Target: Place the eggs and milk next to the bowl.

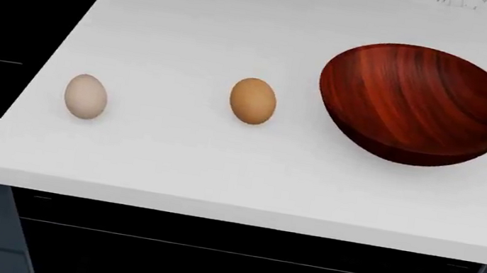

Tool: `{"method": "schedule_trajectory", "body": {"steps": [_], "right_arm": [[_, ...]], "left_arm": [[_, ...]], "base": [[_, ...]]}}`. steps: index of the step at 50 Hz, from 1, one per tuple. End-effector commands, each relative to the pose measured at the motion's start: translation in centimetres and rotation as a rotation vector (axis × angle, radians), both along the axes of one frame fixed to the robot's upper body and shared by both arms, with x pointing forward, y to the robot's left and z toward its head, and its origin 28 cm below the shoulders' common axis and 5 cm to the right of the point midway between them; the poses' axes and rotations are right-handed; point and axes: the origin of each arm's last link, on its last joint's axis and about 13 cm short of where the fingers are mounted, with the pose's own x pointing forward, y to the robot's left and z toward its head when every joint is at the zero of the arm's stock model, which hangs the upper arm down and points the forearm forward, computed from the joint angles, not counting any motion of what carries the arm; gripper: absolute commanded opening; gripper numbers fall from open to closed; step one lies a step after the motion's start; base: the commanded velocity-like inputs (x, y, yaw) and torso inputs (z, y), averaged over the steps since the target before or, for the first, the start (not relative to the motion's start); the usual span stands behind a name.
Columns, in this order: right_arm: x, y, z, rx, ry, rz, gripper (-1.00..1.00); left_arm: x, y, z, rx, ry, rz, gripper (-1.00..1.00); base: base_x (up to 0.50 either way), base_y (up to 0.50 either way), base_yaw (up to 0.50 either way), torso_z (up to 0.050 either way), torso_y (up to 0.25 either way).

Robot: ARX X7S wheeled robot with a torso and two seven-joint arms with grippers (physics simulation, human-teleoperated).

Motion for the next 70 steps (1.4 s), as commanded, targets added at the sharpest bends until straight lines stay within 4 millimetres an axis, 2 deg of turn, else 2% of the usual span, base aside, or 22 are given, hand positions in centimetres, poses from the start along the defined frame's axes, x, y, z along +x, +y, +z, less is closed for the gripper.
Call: {"method": "schedule_trajectory", "body": {"steps": [1,11,13,17,22,31,33,42,51,58,70], "right_arm": [[0.0,0.1,0.1,0.004,-0.004,0.006,1.00],[-0.3,0.0,0.7,-0.001,-0.014,0.010,1.00],[-0.3,-0.1,0.9,-0.008,-0.018,0.006,1.00],[-0.1,-0.8,1.9,-0.049,-0.024,-0.005,1.00],[0.3,-2.0,4.1,-0.092,-0.061,-0.039,1.00],[0.3,-4.2,9.2,-0.148,-0.164,-0.078,1.00],[0.5,-4.7,10.3,-0.147,-0.176,-0.082,1.00],[1.6,-6.3,14.8,-0.177,-0.237,-0.098,1.00],[3.2,-7.6,18.1,-0.198,-0.251,-0.109,1.00],[4.3,-7.9,20.1,-0.191,-0.261,-0.099,1.00],[4.3,-7.7,20.3,-0.182,-0.254,-0.084,1.00]], "left_arm": [[-0.1,0.0,0.5,0.008,-0.002,0.034,1.00],[-1.1,0.1,1.4,0.050,-0.035,-0.016,1.00],[-1.2,0.3,2.1,0.056,-0.047,-0.026,1.00],[-0.8,1.2,4.7,0.051,-0.079,-0.017,1.00],[0.5,2.5,6.9,0.037,-0.113,0.006,1.00],[2.3,4.0,11.0,0.034,-0.185,0.025,1.00],[2.7,4.3,12.5,-0.016,-0.187,0.023,1.00],[4.3,4.8,17.9,0.003,-0.250,0.022,1.00],[6.9,5.3,21.1,0.007,-0.281,0.009,1.00],[8.0,5.2,22.3,-0.003,-0.271,-0.030,1.00],[7.9,5.1,22.3,0.012,-0.280,-0.039,1.00]], "base": [[0.00,0.00,0.00,0.000,0.000],[0.00,0.00,0.00,0.000,0.000],[0.00,0.00,0.00,0.000,0.000],[0.00,0.00,0.00,0.000,0.000],[0.00,0.00,0.00,0.000,0.000],[0.00,0.00,0.00,0.000,0.000],[0.00,0.00,0.00,0.000,0.000],[0.00,0.00,0.00,0.000,0.000],[0.00,0.00,0.00,0.000,0.000],[0.00,0.00,0.00,0.000,0.000],[0.00,0.00,0.00,0.000,0.000]]}}
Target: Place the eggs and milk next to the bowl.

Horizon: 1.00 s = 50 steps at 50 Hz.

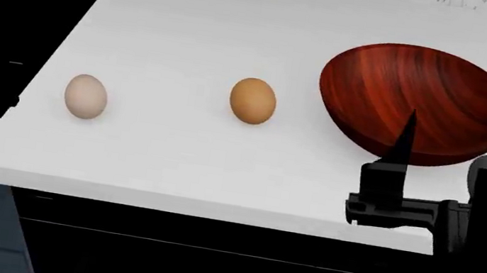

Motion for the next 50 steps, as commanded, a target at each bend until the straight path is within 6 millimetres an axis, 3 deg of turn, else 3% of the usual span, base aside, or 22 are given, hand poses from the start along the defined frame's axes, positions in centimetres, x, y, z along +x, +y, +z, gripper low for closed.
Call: {"method": "schedule_trajectory", "body": {"steps": [1,15,24,50], "right_arm": [[0.17,-0.10,1.05,0.002,0.001,0.013,1.00],[0.45,0.33,0.44,-0.002,0.017,0.045,1.00],[0.37,0.46,0.65,-0.002,0.019,0.062,1.00],[0.44,0.69,0.85,-0.017,0.027,0.070,1.00]], "left_arm": [[0.32,0.06,0.76,0.017,-0.009,-0.013,1.00],[0.23,0.14,0.54,0.017,0.006,-0.010,1.00],[0.15,0.02,0.81,0.010,0.014,-0.010,1.00],[0.08,-0.01,0.66,0.006,0.032,-0.022,1.00]], "base": [[0.00,-0.30,0.00,0.000,0.000],[0.00,-0.48,0.00,0.000,0.000],[0.00,0.00,0.00,0.000,0.000],[0.34,0.00,0.00,0.000,0.000]]}}
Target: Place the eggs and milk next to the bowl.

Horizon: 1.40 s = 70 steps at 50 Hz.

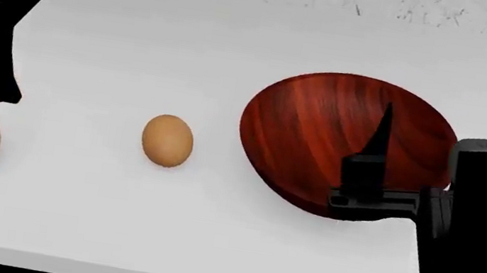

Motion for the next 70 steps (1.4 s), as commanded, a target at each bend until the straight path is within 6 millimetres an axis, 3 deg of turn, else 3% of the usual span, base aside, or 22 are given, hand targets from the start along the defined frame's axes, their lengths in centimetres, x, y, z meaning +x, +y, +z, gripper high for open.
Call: {"method": "schedule_trajectory", "body": {"steps": [1,29,35,43,53,70], "right_arm": [[0.1,0.1,0.1,-0.005,0.001,0.004,1.00],[0.0,0.1,-0.2,0.009,0.000,0.009,1.00],[-0.1,0.1,-0.2,0.011,0.002,0.015,1.00],[-0.2,0.0,-0.4,0.008,0.009,0.017,1.00],[-0.3,-0.1,-0.9,0.012,0.018,0.019,1.00],[-0.5,-0.1,-0.9,0.009,0.026,0.024,1.00]], "left_arm": [[0.0,0.0,0.0,-0.001,0.007,-0.004,1.00],[-0.1,-0.3,-0.6,0.027,0.063,-0.053,1.00],[-0.4,-0.3,-0.4,0.075,0.153,-0.129,1.00],[-0.6,-0.6,1.9,0.176,0.299,-0.285,1.00],[-1.0,-1.2,3.1,0.258,0.445,-0.412,1.00],[-3.3,-1.4,3.3,0.359,0.583,-0.592,1.00]], "base": [[0.34,0.00,0.00,0.000,0.000],[0.29,0.00,0.00,0.000,0.001],[0.00,0.00,0.00,0.000,0.000],[0.00,0.00,0.00,0.000,0.000],[0.00,0.00,0.00,0.000,0.000],[0.00,0.00,0.00,0.000,0.000]]}}
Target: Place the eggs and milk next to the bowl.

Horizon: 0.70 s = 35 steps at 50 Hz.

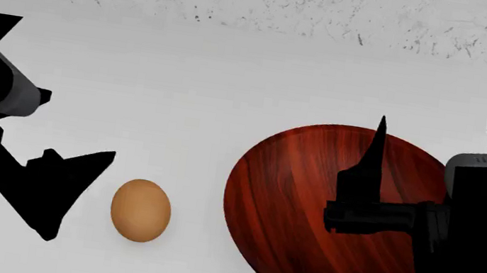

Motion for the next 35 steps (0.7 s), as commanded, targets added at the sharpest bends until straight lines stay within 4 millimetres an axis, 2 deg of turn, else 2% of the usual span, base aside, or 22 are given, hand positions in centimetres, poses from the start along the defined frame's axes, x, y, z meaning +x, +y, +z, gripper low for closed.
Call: {"method": "schedule_trajectory", "body": {"steps": [1,11,35], "right_arm": [[-0.1,0.0,-0.2,-0.003,0.007,0.003,1.00],[0.1,0.1,-0.5,0.003,0.011,0.009,1.00],[0.2,0.0,-0.6,0.006,0.011,0.008,1.00]], "left_arm": [[-1.4,0.1,0.3,0.068,0.087,-0.106,1.00],[-0.8,-0.3,-0.6,0.096,0.101,-0.090,1.00],[2.4,-2.3,-2.9,0.133,0.164,-0.092,1.00]], "base": [[0.00,0.00,0.00,0.000,0.000],[0.00,0.00,0.00,0.000,0.000],[0.00,0.00,0.00,0.000,0.000]]}}
